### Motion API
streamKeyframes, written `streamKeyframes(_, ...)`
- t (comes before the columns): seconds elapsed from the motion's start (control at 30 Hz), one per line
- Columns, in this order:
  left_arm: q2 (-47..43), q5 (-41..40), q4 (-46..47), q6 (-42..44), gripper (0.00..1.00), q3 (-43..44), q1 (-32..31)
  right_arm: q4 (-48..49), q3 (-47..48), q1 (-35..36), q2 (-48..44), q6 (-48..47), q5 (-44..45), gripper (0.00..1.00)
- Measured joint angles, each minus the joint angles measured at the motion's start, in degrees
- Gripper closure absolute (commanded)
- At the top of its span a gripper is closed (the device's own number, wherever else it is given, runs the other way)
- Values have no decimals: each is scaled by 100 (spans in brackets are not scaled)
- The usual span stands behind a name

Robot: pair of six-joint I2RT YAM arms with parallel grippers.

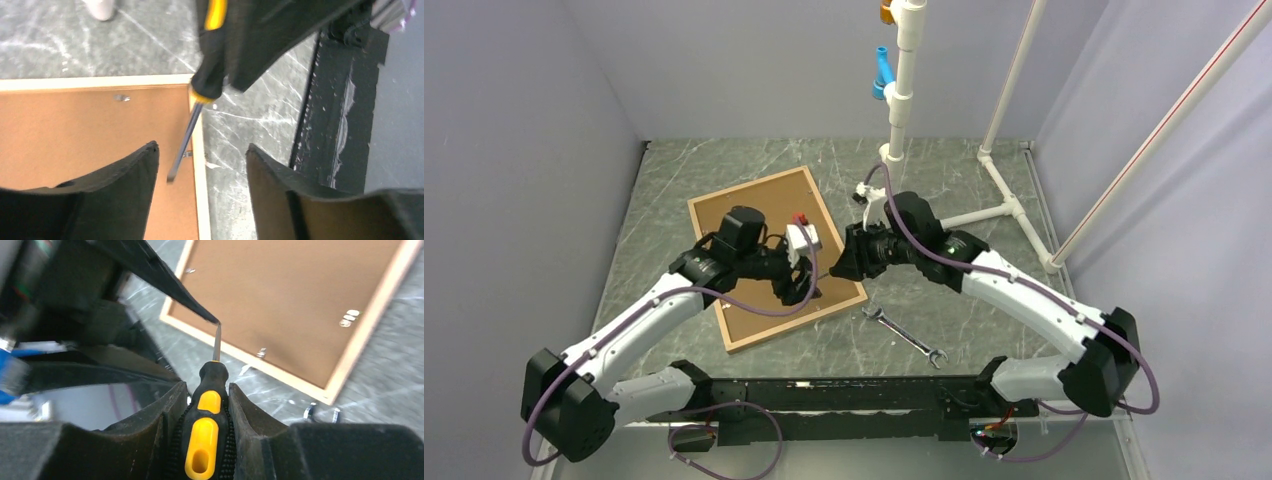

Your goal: Take the photo out of the frame

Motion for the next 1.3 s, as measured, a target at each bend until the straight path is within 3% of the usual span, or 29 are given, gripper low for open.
streamKeyframes(0.1, -306, -136, 256, -367, 16, -72, 393, 66, -238, 323, -354, 81, 1268, 100)
streamKeyframes(0.27, -647, -481, 776, -1060, 24, -111, 1462, 699, -579, 557, -444, 142, 2785, 100)
streamKeyframes(0.47, 127, -1318, 839, -1928, 21, 83, 2570, 1331, -656, 588, 157, 125, 3886, 100)
streamKeyframes(0.7, 1738, -1851, 289, -3080, 28, 673, 4144, 1928, -470, 597, 1099, -52, 4343, 100)
streamKeyframes(0.83, 2234, -2065, 146, -3279, 32, 859, 4671, 2225, -146, 597, 1512, -120, 4433, 100)
streamKeyframes(1.07, 2535, -2203, 48, -3338, 33, 850, 4892, 2559, 170, 595, 1976, -190, 4638, 100)
streamKeyframes(1.3, 2817, -2258, 35, -3338, 41, 850, 4900, 2625, 407, 560, 2321, -291, 4739, 100)
